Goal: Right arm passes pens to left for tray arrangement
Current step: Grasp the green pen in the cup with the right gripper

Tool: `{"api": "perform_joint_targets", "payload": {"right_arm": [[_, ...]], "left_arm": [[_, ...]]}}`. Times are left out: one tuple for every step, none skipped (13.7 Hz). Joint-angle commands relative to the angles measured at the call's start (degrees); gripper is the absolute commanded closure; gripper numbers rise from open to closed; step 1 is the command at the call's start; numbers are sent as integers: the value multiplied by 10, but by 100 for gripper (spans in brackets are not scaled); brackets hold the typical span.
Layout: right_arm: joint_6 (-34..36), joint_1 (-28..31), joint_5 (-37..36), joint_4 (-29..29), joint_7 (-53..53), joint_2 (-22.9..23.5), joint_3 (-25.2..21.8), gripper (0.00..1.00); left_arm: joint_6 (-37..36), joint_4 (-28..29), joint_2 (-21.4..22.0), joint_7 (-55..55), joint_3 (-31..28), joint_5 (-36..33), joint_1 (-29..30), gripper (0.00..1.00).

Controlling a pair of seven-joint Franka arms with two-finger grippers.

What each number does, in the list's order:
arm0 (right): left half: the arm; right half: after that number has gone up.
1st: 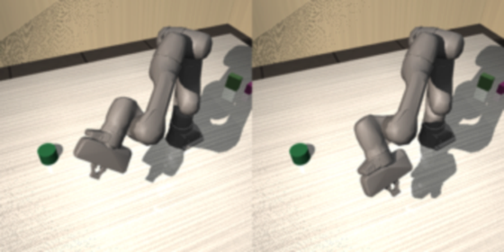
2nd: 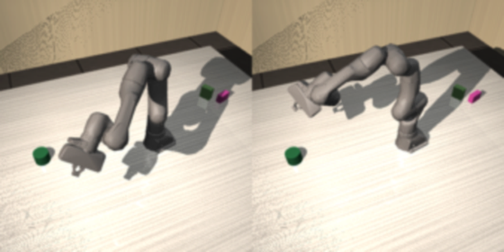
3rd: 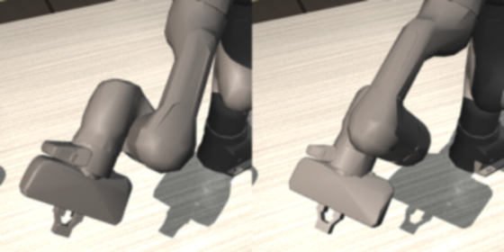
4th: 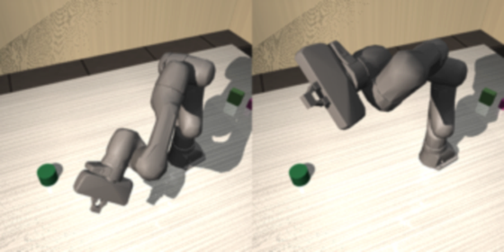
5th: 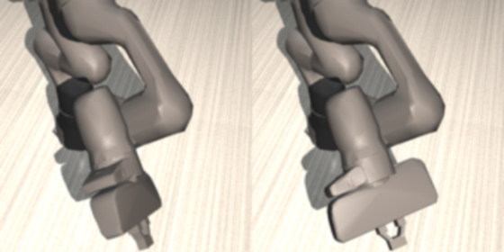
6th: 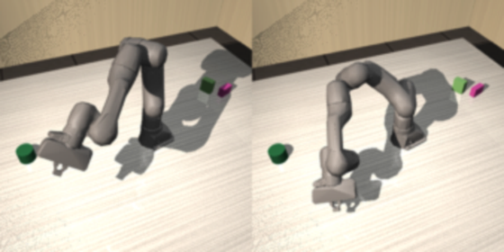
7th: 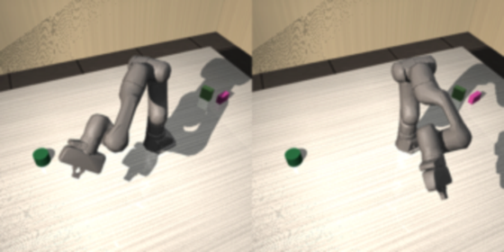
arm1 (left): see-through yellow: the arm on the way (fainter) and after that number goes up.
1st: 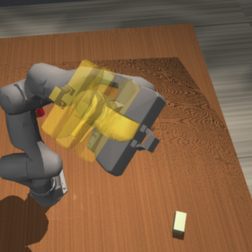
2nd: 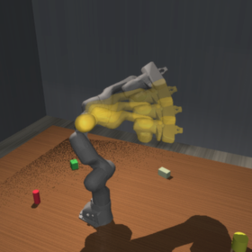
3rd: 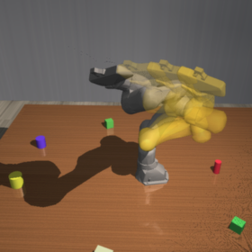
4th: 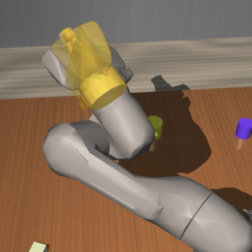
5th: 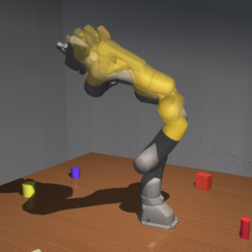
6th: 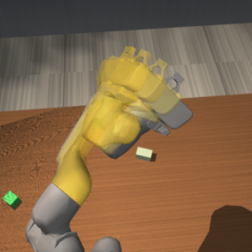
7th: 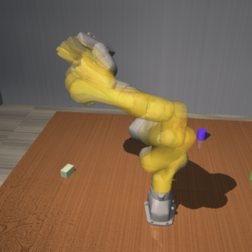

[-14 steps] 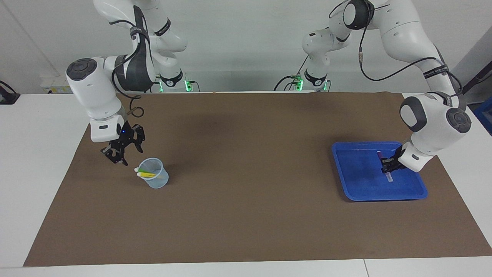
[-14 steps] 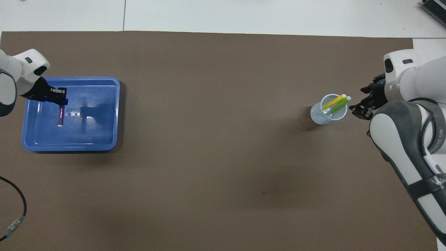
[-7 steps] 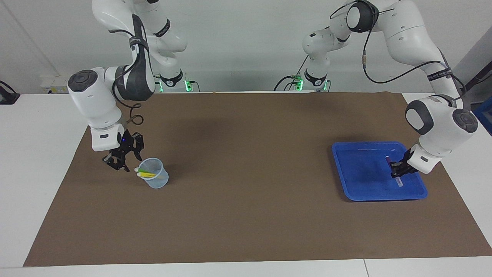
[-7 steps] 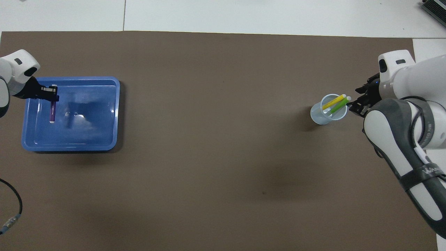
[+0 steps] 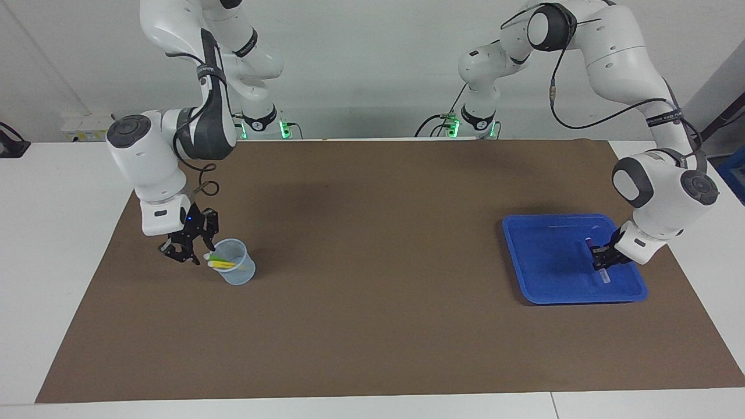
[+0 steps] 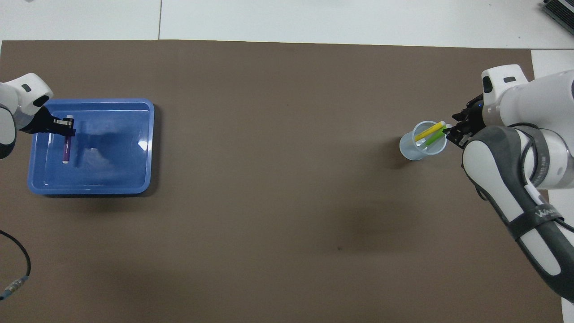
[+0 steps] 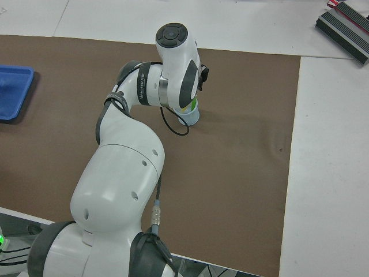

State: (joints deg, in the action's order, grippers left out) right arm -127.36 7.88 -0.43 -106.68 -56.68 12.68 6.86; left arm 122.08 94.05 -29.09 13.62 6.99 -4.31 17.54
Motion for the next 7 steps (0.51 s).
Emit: {"api": "perform_joint_targets", "payload": {"right_arm": [[-11,3,-13,0,12,5,7,60],[-11,2,-13,-1,17,5,7,61],[-12,0,-13,-3,18,5,7,61],[-12,-1,-13,-3,19,5,7,62],[-12,-1,-13,-3,19,5,7,63],[-12,-1,-13,-3,19,6,7,64],[-12,-1,-13,-4,18,9,7,64]], "left_arm": [[20,39,18,7,5,-10,14,100],[26,48,20,7,5,-10,14,100],[32,53,22,7,5,-10,18,100],[30,54,23,7,5,-10,20,100],[25,54,23,7,5,-10,20,100],[22,54,24,7,5,-10,21,100],[25,54,24,7,5,-10,22,100]]}}
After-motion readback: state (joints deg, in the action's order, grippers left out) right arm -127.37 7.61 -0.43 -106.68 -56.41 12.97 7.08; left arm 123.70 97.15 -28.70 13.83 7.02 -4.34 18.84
